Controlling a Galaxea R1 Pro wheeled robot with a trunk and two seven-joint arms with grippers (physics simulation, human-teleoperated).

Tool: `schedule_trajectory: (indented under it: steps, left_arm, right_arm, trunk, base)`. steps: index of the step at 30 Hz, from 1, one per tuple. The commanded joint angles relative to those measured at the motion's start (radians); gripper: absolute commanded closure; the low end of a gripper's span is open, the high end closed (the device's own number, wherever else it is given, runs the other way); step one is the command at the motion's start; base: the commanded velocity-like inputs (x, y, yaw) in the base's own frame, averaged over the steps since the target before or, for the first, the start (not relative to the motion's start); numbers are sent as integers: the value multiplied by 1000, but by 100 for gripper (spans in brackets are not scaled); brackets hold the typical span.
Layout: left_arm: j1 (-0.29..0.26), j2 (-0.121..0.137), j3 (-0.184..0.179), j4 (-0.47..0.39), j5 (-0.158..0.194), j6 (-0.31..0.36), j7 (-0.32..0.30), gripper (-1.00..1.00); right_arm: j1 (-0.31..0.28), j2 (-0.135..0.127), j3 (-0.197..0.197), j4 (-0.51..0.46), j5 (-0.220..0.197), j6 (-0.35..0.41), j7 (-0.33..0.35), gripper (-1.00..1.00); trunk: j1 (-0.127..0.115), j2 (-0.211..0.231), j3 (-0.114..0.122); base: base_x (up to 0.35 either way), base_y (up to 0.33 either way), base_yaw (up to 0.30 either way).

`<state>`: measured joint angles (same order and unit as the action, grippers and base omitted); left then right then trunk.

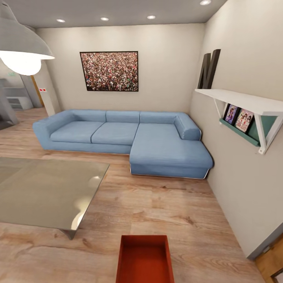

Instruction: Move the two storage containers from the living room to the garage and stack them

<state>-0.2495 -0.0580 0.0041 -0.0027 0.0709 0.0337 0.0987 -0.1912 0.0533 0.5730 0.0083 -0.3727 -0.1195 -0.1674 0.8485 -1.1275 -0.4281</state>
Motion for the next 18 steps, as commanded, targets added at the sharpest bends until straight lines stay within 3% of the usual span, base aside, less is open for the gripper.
schedule_trajectory:
  steps: [1, 18]
  left_arm:
    - [-1, 0, 0, 0, 7, 3, 3, -100]
    - [-1, 0, 0, 0, 7, 3, 1, -100]
  right_arm:
    - [-1, 0, 8, 1, -9, -3, -3, -100]
    - [-1, -3, 10, 1, -4, -6, -2, -100]
  trunk:
    - [0, -1, -1]
    - [0, -1, -1]
  base:
    - [59, 0, 0]
    - [6, 0, 0]
